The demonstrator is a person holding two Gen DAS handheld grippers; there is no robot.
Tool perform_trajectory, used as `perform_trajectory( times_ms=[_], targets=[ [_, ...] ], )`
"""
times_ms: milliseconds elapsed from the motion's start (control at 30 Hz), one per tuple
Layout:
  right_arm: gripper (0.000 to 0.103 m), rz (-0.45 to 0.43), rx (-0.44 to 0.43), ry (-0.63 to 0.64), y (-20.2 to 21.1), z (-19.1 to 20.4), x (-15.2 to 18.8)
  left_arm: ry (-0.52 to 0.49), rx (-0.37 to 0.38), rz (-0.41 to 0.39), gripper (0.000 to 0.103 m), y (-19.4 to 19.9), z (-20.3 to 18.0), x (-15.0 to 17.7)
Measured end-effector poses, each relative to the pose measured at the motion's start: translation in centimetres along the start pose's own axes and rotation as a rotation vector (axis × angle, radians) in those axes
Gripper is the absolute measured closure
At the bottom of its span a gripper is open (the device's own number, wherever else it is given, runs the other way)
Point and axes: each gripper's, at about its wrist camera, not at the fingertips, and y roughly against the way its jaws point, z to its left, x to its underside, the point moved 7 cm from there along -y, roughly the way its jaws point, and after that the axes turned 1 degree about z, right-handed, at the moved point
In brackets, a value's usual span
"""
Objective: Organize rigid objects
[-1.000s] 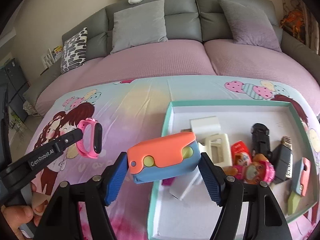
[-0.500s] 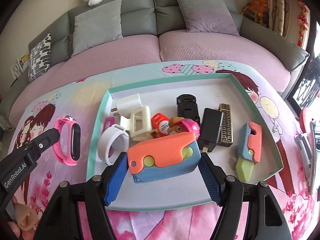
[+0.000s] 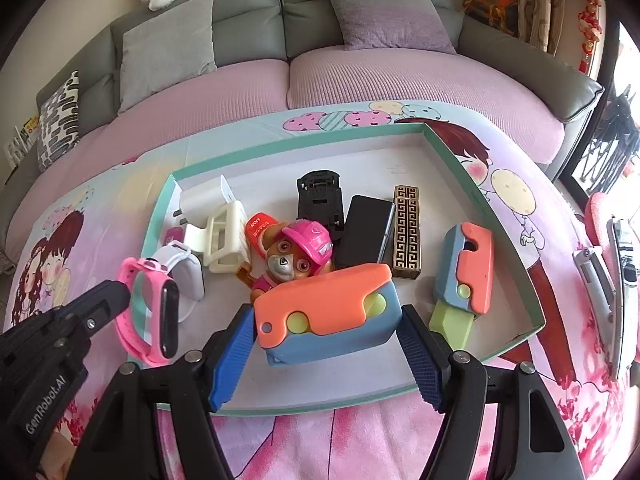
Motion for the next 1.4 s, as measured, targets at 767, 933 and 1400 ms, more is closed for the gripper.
perform_trajectory(
  times_ms=[767, 933, 1400],
  targets=[
    [0.020, 0.010, -0.061, -0.089, -0.1, -2.3, -0.4, -0.028, -0.005, 0.017, 0.050, -0.3, -1.7, 0.0],
    [0.020, 0.008, -0.070, -0.091, -0.1, -2.3, -0.3, 0.006, -0.041, 0.005, 0.042, 0.0, -0.6, -0.3],
    [0.000, -0.013, -0.073, -0.080, -0.4, -2.0, -0.5, 0.211, -0.233, 0.050, 0.010, -1.9, 7.3, 1.1]
  ],
)
